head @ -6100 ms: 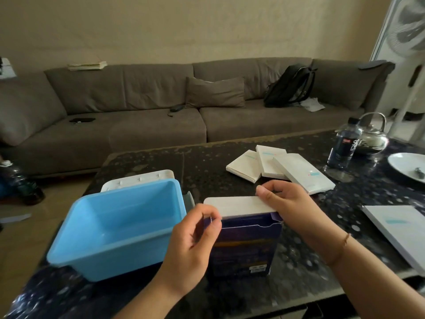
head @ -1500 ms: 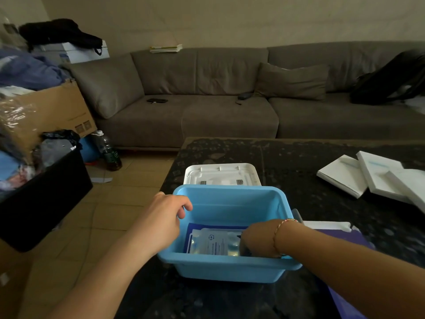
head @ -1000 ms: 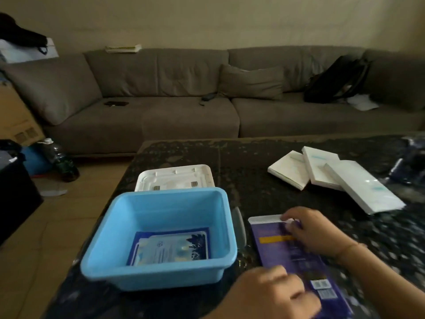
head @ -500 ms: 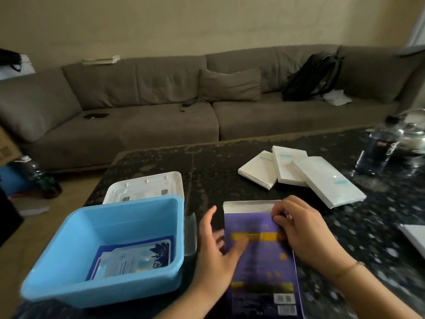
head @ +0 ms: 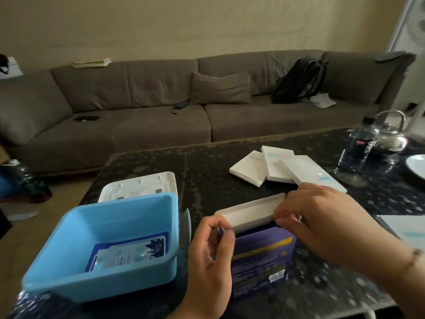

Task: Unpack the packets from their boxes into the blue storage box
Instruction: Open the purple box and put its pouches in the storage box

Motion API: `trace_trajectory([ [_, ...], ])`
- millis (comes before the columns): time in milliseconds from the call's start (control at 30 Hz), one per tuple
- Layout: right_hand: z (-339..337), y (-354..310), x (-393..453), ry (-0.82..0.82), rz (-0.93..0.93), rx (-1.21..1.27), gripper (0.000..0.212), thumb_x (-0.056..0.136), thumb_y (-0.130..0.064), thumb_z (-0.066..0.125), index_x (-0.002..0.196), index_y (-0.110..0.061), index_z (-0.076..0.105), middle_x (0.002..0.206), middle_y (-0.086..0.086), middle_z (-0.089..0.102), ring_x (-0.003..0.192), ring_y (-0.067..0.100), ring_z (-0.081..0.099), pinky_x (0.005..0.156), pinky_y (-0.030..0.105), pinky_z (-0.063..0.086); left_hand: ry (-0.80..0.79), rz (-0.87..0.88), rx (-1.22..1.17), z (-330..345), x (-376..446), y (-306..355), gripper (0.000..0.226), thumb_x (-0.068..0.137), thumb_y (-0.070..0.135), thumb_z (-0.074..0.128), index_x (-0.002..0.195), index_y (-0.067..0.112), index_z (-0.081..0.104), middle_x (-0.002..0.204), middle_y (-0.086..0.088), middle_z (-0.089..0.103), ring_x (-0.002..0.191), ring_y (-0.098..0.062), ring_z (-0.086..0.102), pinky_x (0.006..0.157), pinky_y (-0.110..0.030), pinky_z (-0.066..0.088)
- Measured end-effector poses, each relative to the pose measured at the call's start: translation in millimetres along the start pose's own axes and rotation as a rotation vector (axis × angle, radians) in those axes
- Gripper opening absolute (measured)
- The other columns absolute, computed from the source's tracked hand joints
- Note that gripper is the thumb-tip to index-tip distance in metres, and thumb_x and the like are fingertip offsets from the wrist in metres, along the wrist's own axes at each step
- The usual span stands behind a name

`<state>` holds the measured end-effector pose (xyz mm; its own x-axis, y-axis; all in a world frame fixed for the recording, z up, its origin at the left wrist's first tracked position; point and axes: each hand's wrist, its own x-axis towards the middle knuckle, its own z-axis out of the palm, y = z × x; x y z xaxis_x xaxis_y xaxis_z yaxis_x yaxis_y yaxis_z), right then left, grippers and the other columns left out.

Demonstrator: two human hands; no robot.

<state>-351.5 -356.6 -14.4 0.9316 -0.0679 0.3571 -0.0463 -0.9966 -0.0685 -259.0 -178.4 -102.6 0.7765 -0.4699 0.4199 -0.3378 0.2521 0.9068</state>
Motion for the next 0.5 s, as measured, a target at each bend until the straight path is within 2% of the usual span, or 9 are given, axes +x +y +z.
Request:
trace_trajectory([
  [100, -12, -3, 4, -0.135, 0.062, 0.041, 0.015, 0.090, -0.051, 0.053, 0.097, -0.047, 0.066, 0.092, -0.026, 0.058, 0.094, 0.000, 0.052, 0.082, 0.025, 0.048, 0.019, -0.036, -0.069, 1, -5, 1, 0.018, 0.081, 0.048, 0.048, 0.088, 0.036, 0.059, 0.098, 0.005, 0.068, 0.089, -0.016, 0.067, 0.067, -0.026, 0.053],
  [167, -20, -8, 11, -0.233, 0.087, 0.002, 0.018, 0.091, -0.055, 0.052, 0.103, -0.050, 0.064, 0.104, -0.023, 0.060, 0.101, 0.002, 0.053, 0.087, 0.025, 0.048, -0.010, -0.038, -0.062, 2, -8, 1, 0.019, 0.081, 0.050, 0.045, 0.092, 0.039, 0.057, 0.103, 0.008, 0.067, 0.095, -0.016, 0.067, 0.069, -0.025, 0.054],
  [267, -25, -13, 18, -0.316, 0.107, -0.025, 0.020, 0.093, -0.052, 0.052, 0.107, -0.049, 0.066, 0.108, -0.020, 0.060, 0.105, 0.006, 0.054, 0.089, 0.027, 0.049, -0.016, -0.066, -0.050, 1, -8, -2, 0.023, 0.080, 0.054, 0.044, 0.096, 0.043, 0.056, 0.108, 0.016, 0.064, 0.103, -0.014, 0.065, 0.073, -0.029, 0.056],
  [367, -19, -14, 16, -0.239, 0.075, -0.074, 0.018, 0.096, -0.044, 0.049, 0.101, -0.041, 0.067, 0.102, -0.019, 0.057, 0.101, 0.006, 0.051, 0.084, 0.029, 0.050, -0.021, -0.086, -0.056, 1, -5, -2, 0.028, 0.079, 0.057, 0.045, 0.101, 0.042, 0.055, 0.107, 0.015, 0.064, 0.104, -0.017, 0.066, 0.075, -0.031, 0.057],
  [433, -10, -12, 14, -0.082, -0.006, -0.090, 0.013, 0.094, -0.032, 0.053, 0.089, -0.035, 0.065, 0.096, -0.017, 0.052, 0.091, 0.011, 0.052, 0.071, 0.033, 0.052, -0.024, -0.096, -0.090, 3, -1, 0, 0.031, 0.082, 0.055, 0.046, 0.106, 0.037, 0.055, 0.106, 0.011, 0.067, 0.099, -0.018, 0.069, 0.072, -0.028, 0.058],
  [500, -6, -10, 13, 0.088, 0.011, -0.030, 0.013, 0.088, -0.022, 0.052, 0.081, -0.031, 0.058, 0.092, -0.013, 0.053, 0.081, 0.016, 0.053, 0.059, 0.036, 0.051, -0.023, -0.091, -0.109, 5, 2, 1, 0.035, 0.089, 0.050, 0.046, 0.113, 0.026, 0.054, 0.105, 0.007, 0.071, 0.095, -0.018, 0.071, 0.073, -0.025, 0.058],
])
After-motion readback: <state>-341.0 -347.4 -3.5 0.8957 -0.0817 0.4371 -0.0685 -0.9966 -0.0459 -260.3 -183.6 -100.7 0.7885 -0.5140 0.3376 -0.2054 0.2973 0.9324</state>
